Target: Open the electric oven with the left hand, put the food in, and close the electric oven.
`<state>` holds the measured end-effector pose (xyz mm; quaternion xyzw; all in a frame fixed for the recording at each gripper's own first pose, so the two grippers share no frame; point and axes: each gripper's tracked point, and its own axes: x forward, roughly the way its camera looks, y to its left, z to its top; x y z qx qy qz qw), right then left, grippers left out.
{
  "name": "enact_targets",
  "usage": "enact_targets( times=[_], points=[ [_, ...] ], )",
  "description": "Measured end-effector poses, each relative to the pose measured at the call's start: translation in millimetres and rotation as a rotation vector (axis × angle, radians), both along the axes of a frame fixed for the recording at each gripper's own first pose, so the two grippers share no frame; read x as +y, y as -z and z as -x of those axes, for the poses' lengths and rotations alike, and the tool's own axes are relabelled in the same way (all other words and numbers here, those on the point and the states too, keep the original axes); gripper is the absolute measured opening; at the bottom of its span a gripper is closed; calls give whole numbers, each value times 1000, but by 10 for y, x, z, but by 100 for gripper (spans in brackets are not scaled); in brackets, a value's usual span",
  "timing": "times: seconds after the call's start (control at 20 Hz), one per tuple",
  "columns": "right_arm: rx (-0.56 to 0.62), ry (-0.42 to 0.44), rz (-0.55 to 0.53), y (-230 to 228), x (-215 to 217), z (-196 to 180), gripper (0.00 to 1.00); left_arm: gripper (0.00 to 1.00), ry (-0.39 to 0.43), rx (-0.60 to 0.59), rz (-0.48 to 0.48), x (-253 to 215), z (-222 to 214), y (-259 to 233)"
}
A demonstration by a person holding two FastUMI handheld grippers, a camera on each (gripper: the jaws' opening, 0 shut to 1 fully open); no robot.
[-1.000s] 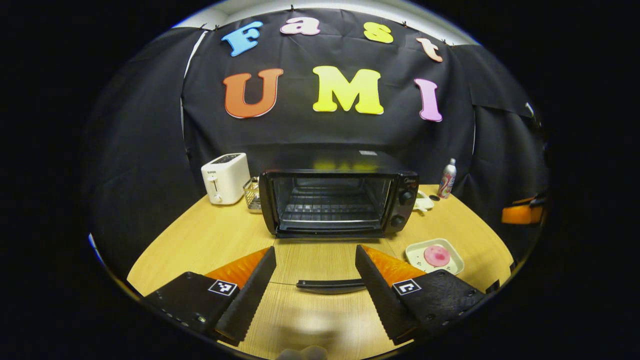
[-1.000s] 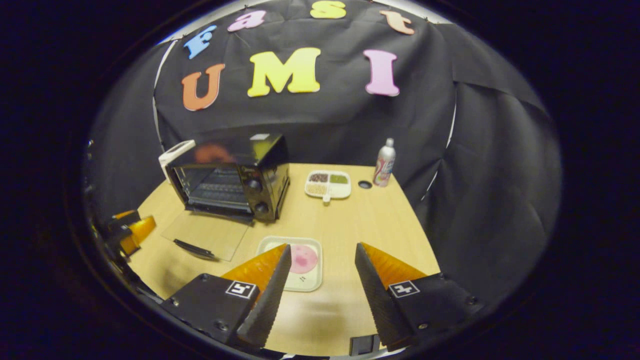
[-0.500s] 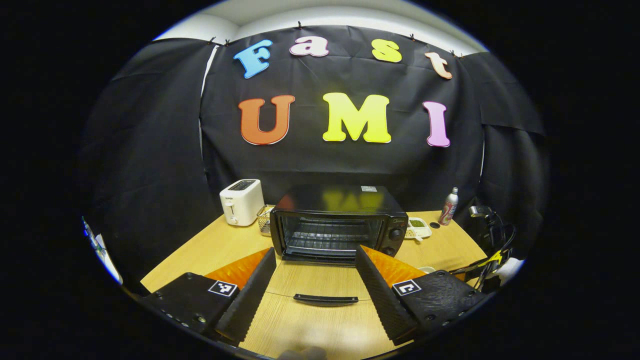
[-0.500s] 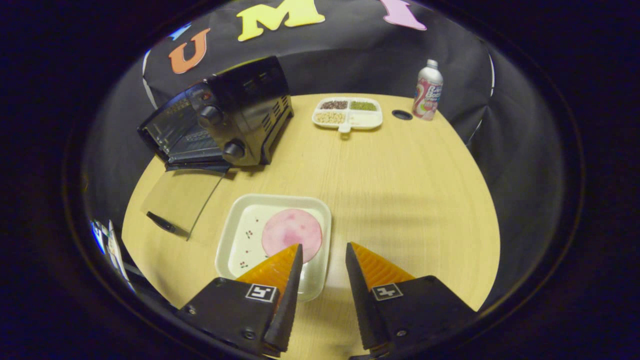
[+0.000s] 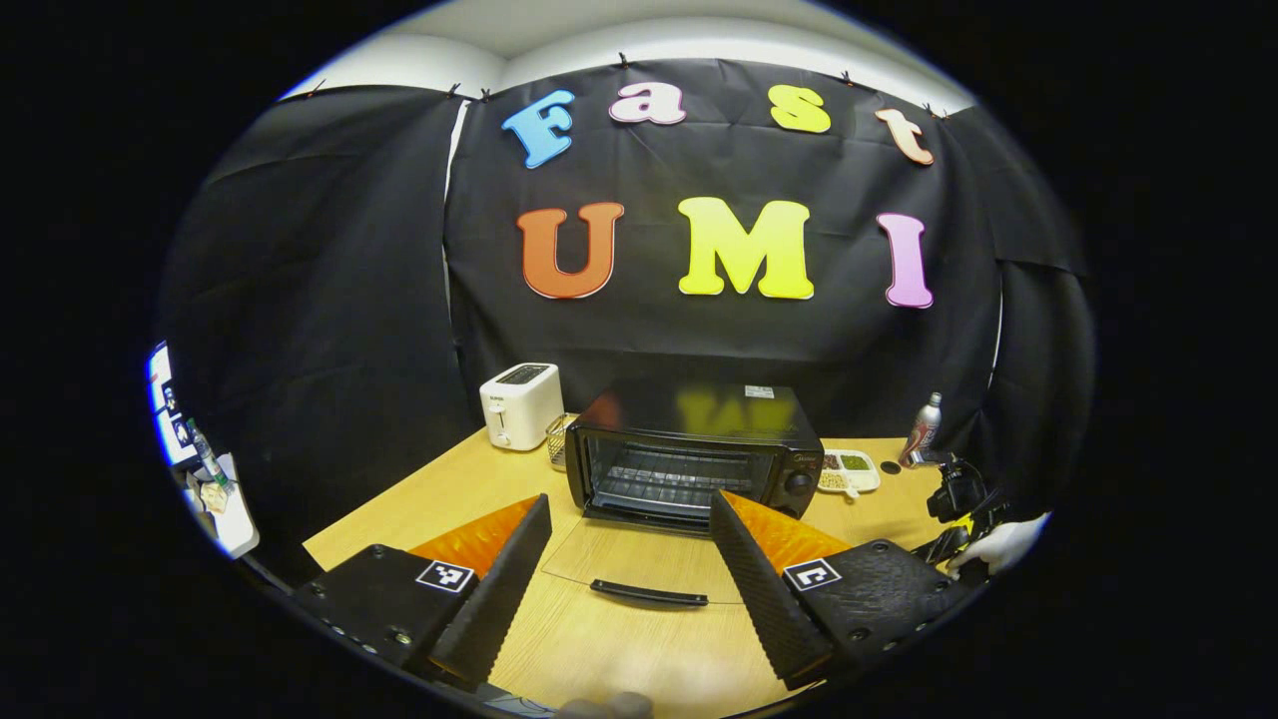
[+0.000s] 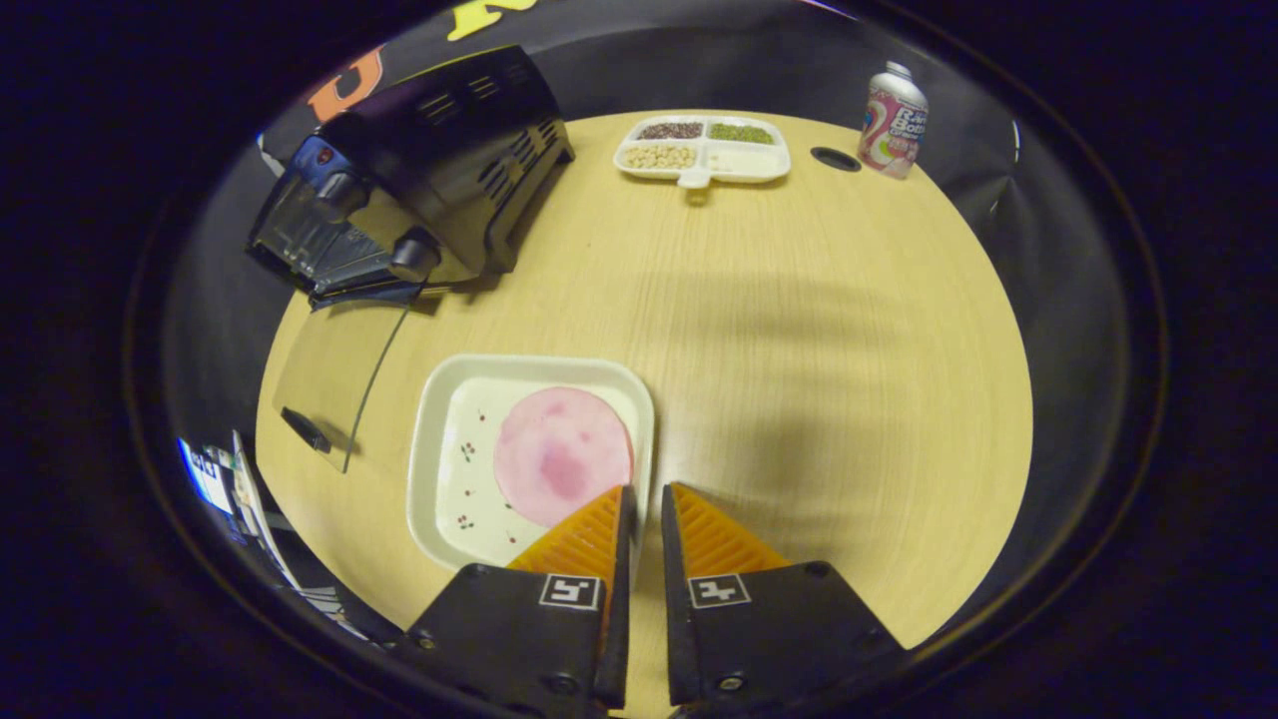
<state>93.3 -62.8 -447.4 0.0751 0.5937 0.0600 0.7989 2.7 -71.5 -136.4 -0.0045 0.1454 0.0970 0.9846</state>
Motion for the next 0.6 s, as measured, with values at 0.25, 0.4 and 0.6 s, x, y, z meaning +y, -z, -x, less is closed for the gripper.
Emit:
enact_targets(
  times=[0.25,0.4,0.6],
  points=[
    [107,-7,-73,-10,-17,1,2,96,-6,5,15,-143,56,-15],
    [160,25,-191,-15,3,26,4,96,11,4,11,-178,22,-12],
    [204,144,-377,-22,117,127,2,97,36,2,23,-107,-29,-22]
  ],
)
